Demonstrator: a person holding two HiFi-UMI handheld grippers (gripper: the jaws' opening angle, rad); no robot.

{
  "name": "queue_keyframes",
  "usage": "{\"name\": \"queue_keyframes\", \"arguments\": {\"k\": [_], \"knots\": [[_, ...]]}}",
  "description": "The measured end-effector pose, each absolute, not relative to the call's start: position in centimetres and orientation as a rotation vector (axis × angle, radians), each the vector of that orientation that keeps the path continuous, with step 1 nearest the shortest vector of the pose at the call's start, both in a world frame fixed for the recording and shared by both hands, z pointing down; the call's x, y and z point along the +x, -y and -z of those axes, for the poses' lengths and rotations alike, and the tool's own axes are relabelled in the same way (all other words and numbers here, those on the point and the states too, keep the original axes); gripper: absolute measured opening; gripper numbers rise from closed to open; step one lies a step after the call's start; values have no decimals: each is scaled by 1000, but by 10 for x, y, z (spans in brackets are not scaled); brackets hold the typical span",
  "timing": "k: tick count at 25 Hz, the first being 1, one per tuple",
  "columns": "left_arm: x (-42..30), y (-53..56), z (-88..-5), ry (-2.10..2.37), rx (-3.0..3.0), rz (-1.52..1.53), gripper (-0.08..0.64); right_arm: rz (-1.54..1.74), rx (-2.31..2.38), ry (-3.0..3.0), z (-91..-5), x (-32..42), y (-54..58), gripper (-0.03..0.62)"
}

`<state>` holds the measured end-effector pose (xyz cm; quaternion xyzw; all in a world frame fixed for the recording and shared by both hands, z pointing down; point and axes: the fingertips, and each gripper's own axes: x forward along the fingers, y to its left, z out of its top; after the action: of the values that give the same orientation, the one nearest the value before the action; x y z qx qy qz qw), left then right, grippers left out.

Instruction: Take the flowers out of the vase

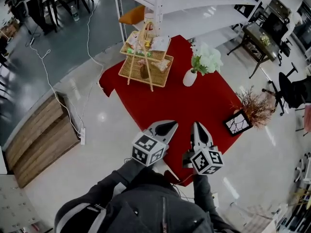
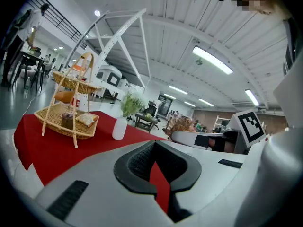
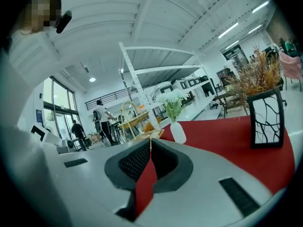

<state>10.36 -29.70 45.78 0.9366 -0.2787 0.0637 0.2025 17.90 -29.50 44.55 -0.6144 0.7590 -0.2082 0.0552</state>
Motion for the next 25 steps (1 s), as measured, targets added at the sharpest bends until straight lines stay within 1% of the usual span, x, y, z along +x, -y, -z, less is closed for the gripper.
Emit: {"name": "queue_keyframes", "arguments": {"k": [18, 25], "knots": [[157, 433, -458, 717, 2631, -185, 9, 534, -1911, -2249, -433, 230, 446, 14], [175, 476, -470, 711, 2617, -175, 9, 519, -1880, -2298, -449, 247, 489, 18]]}}
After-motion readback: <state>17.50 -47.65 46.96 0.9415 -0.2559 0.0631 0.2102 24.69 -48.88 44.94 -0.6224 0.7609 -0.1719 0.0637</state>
